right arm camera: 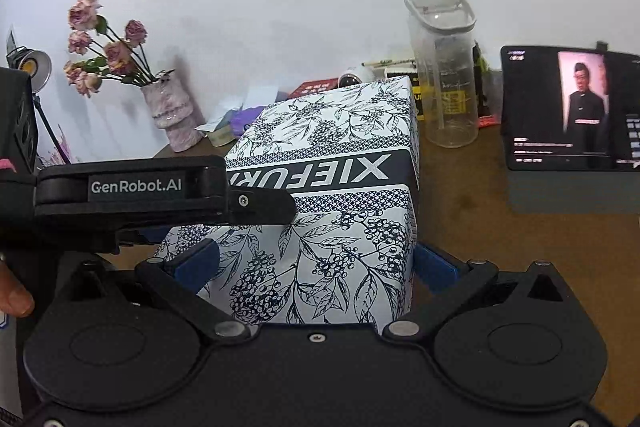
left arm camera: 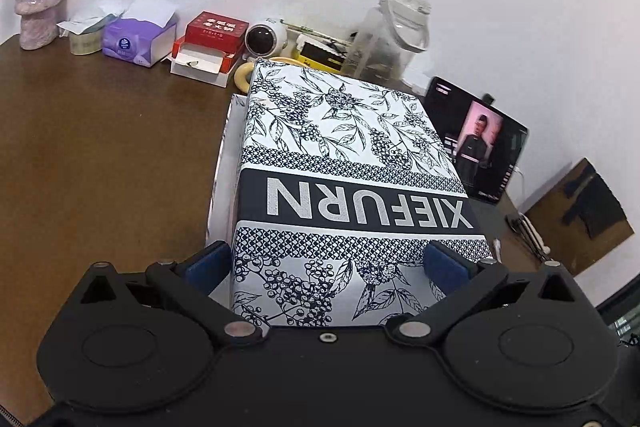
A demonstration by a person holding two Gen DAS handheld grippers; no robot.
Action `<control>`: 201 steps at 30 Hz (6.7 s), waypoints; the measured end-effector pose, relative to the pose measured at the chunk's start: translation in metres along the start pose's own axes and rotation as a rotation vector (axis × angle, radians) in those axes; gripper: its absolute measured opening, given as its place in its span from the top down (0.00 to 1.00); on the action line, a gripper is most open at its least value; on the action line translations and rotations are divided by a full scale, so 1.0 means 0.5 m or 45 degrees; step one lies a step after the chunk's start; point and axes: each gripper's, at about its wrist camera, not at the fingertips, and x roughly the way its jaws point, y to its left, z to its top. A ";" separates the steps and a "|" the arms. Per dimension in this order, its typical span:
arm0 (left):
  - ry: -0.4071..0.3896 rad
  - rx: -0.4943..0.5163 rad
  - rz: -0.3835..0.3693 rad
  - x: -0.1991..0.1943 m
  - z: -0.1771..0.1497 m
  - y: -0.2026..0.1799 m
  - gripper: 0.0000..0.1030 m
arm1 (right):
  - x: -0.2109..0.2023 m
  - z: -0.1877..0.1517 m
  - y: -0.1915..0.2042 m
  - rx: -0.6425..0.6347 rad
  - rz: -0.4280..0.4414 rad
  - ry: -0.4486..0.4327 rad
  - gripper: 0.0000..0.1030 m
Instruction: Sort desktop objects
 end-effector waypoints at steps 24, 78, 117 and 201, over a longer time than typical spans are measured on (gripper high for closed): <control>0.113 0.064 0.111 0.153 0.074 0.029 0.04 | 0.185 0.024 -0.086 0.186 0.036 0.171 0.03; 0.300 -0.115 -0.146 0.205 0.121 0.167 0.25 | 0.255 0.074 -0.163 0.329 0.218 0.275 0.09; -0.040 0.177 -0.138 -0.053 0.062 0.086 0.00 | -0.001 0.056 0.034 -0.084 0.015 0.110 0.00; -0.095 0.178 0.260 -0.575 -0.320 0.147 0.00 | -0.428 -0.241 0.393 -0.044 -0.301 0.074 0.00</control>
